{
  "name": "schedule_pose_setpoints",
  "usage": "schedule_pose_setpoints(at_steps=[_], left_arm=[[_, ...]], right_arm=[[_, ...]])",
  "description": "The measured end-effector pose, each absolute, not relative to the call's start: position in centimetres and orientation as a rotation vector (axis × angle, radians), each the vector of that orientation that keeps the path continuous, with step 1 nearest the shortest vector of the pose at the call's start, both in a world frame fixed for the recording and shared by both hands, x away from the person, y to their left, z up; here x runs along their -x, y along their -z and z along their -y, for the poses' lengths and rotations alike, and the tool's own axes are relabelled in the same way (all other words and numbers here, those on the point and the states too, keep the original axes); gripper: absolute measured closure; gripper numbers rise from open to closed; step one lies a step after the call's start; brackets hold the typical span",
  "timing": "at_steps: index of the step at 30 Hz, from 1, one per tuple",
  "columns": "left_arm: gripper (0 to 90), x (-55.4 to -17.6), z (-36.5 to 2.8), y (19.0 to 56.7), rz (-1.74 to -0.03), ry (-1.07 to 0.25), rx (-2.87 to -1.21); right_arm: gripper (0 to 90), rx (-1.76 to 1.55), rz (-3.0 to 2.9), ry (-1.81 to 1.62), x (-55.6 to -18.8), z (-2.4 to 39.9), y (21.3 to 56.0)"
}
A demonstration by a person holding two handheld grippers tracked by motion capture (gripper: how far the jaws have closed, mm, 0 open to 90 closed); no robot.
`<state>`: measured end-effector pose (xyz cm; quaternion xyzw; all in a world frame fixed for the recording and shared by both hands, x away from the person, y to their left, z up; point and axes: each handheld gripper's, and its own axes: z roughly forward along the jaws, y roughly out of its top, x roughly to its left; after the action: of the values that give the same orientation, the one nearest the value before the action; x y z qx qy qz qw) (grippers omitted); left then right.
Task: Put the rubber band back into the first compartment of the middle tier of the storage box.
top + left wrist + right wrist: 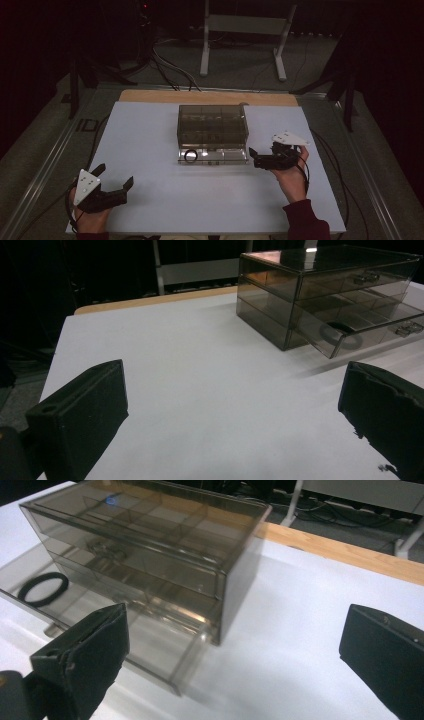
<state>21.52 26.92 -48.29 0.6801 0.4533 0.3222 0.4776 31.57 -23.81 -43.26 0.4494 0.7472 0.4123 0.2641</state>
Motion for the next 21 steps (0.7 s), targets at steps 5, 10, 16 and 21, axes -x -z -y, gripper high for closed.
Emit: schedule_pose_setpoints(at_steps=[5,10,16,21], left_arm=[[0.3,-21.6,-26.9,48.3,-1.111,-0.784,-1.66],[0.3,-21.6,-26.9,48.4,-1.111,-0.78,-1.661],[0.3,-21.7,-26.9,48.4,-1.11,-0.781,-1.656],[0.3,-21.7,-26.8,48.5,-1.103,-0.775,-1.658]], right_arm=[[0.1,-1.232,-1.989,-1.127,-30.9,25.6,43.9],[0.1,-1.225,-1.973,-1.128,-30.1,26.6,44.5],[0.1,-1.225,-1.956,-1.122,-29.1,27.4,45.6],[0.1,-1.214,-1.947,-1.142,-28.3,27.7,46.5]])
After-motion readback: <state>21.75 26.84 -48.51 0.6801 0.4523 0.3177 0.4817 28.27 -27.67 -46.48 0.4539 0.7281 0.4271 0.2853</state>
